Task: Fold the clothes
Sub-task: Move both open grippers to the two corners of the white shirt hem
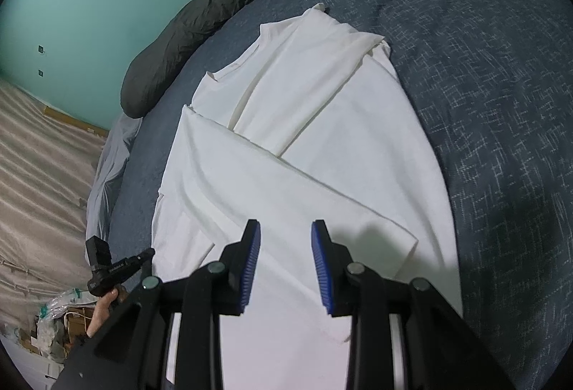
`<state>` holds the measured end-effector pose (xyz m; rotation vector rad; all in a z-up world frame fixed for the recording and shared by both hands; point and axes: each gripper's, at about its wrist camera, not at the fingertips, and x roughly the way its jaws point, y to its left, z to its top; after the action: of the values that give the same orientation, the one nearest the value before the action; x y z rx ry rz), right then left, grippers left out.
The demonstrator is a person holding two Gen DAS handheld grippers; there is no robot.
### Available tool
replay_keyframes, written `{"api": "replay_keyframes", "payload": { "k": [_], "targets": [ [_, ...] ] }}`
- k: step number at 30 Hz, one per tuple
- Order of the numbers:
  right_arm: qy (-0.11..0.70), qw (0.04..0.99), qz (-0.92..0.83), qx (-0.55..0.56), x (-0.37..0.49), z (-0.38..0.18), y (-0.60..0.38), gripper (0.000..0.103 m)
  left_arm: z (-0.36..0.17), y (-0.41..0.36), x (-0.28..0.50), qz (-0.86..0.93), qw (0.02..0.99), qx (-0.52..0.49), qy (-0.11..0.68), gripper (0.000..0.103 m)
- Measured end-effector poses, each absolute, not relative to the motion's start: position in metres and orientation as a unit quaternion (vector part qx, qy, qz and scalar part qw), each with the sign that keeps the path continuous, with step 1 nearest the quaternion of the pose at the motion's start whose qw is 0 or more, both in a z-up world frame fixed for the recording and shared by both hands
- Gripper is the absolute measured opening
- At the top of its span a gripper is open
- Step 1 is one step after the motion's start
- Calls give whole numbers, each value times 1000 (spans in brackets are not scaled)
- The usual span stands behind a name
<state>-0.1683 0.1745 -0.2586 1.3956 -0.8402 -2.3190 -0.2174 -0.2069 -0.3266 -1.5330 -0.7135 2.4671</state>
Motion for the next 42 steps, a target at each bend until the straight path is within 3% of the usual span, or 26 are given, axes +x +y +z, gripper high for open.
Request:
{"api": "replay_keyframes", "payload": {
  "k": [3, 8, 12, 19, 22, 26, 30, 42],
  "targets": [
    [-291, 149, -808, 491, -165, -260, 176, 29, -330, -198, -217, 825, 66, -523, -201, 2],
    [-279, 137, -800, 514, -148, -260, 187, 29, -325, -203, -209, 817, 60, -531, -218, 5],
    [-268, 128, -793, 533, -134, -260, 196, 38, -317, -220, -179, 805, 60, -545, -227, 5],
    [-233, 102, -768, 587, -82, -257, 220, 39, -301, -218, -116, 788, 82, -574, -207, 7],
    [-224, 92, -760, 603, -58, -261, 229, 40, -298, -213, -91, 780, 89, -583, -210, 24],
    [-222, 84, -752, 614, -31, -268, 238, 40, -299, -205, -66, 770, 93, -595, -211, 28],
    [-223, 84, -747, 620, -13, -273, 240, 40, -304, -197, -46, 762, 95, -604, -213, 39],
    [-225, 85, -734, 635, 13, -282, 243, 40, -317, -183, -19, 743, 104, -623, -220, 42]
  ]
}}
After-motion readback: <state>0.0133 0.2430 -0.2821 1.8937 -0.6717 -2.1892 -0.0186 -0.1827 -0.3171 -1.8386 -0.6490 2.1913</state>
